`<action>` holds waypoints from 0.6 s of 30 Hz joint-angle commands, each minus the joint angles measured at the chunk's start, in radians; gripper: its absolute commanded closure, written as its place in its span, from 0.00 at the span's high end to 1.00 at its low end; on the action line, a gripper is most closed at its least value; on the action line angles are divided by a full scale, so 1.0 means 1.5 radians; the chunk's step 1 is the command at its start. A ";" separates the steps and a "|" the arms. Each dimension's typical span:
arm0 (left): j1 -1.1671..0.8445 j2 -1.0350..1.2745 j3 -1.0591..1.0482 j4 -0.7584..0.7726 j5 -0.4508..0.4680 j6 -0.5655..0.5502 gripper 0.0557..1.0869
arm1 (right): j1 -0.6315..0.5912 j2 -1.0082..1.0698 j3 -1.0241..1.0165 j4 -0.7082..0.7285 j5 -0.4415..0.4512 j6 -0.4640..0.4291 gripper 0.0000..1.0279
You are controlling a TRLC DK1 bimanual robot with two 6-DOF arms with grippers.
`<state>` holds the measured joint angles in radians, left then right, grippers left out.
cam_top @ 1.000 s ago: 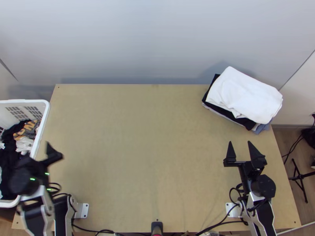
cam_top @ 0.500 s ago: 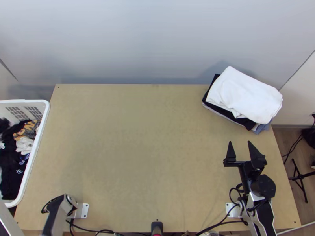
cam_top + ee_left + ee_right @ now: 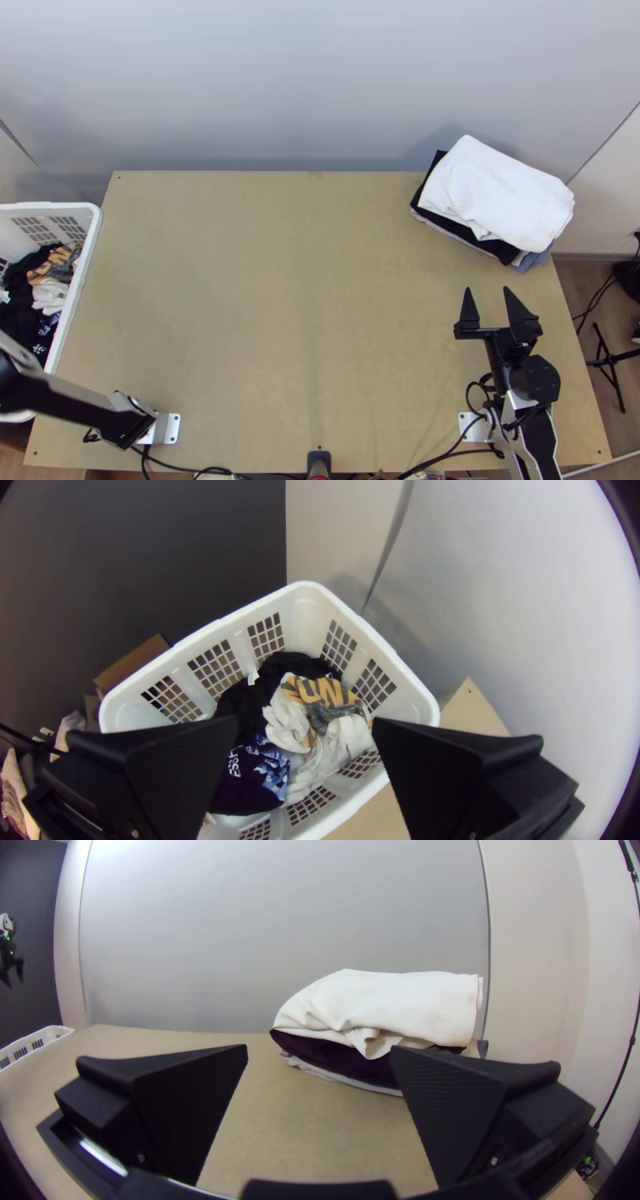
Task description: Fold the t-shirt
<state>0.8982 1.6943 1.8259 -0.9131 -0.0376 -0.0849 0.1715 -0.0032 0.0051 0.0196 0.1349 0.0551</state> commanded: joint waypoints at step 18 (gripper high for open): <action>-0.013 0.621 0.301 0.090 0.078 0.045 0.95 | 0.000 0.000 0.001 0.000 0.000 0.000 0.96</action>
<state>0.8906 2.4802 2.2524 -0.8352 0.0677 -0.0139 0.1715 -0.0032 0.0051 0.0196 0.1349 0.0551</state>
